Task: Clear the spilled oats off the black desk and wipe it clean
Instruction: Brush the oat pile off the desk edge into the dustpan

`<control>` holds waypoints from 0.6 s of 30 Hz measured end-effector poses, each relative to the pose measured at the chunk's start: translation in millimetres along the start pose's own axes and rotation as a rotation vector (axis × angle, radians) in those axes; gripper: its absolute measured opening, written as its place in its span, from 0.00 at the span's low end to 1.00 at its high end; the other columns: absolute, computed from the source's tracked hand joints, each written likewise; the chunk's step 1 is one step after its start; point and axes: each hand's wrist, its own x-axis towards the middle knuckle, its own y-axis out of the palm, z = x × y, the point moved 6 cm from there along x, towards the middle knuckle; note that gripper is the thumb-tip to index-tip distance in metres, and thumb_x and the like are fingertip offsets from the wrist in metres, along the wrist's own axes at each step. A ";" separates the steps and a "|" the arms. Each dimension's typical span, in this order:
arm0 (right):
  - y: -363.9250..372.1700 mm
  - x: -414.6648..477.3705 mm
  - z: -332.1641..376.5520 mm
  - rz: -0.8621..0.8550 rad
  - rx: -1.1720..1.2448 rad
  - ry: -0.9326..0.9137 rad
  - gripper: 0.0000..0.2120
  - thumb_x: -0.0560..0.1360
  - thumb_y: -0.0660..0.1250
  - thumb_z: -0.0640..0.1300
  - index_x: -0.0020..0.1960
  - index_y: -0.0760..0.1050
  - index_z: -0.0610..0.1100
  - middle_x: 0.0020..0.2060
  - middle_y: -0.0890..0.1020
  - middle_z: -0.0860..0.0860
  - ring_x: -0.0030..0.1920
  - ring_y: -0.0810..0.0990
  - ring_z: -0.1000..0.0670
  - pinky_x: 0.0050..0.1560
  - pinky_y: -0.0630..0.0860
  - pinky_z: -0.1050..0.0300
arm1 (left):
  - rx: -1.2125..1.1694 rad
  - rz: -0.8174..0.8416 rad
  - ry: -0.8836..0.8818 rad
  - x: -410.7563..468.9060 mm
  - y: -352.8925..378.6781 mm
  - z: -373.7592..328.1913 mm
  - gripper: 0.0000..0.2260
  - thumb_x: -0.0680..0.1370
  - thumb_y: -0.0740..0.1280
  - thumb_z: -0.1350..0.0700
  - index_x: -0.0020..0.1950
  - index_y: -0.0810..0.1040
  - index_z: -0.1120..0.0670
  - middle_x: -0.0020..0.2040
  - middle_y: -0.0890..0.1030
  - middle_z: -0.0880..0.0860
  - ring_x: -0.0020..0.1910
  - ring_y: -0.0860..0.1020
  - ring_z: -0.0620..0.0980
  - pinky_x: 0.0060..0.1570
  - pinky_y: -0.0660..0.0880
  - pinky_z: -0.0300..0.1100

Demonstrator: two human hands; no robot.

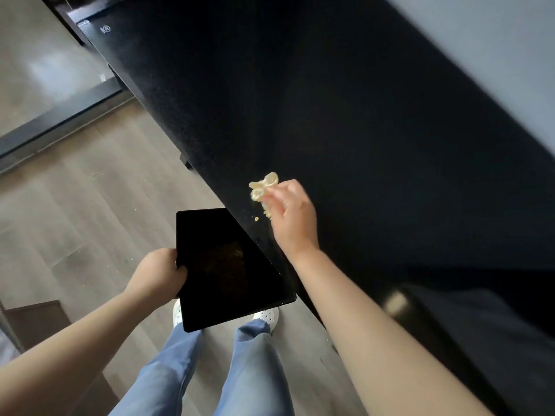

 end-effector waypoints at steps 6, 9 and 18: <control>43.2 -44.0 35.9 0.220 -0.070 -0.082 0.06 0.75 0.69 0.41 0.50 0.82 0.41 0.43 0.77 0.49 0.43 0.76 0.50 0.41 0.76 0.52 | 0.005 -0.004 0.021 -3.2 -4.7 15.0 0.06 0.71 0.60 0.65 0.42 0.75 0.65 0.31 0.80 0.61 0.31 0.80 0.59 0.37 0.78 0.52; 31.9 -68.4 40.7 0.171 -0.009 0.007 0.06 0.76 0.68 0.42 0.51 0.82 0.41 0.44 0.77 0.51 0.43 0.76 0.53 0.41 0.75 0.59 | 0.005 0.001 0.042 -8.5 -5.8 22.4 0.06 0.71 0.60 0.65 0.42 0.75 0.66 0.33 0.80 0.63 0.32 0.80 0.61 0.37 0.79 0.54; -43.7 -169.4 10.7 -0.635 -0.035 0.383 0.15 0.76 0.64 0.46 0.52 0.82 0.36 0.45 0.78 0.48 0.45 0.75 0.66 0.45 0.66 0.79 | 0.028 0.025 0.100 -19.6 -10.2 29.4 0.06 0.72 0.60 0.65 0.40 0.75 0.65 0.32 0.80 0.61 0.32 0.80 0.59 0.35 0.78 0.48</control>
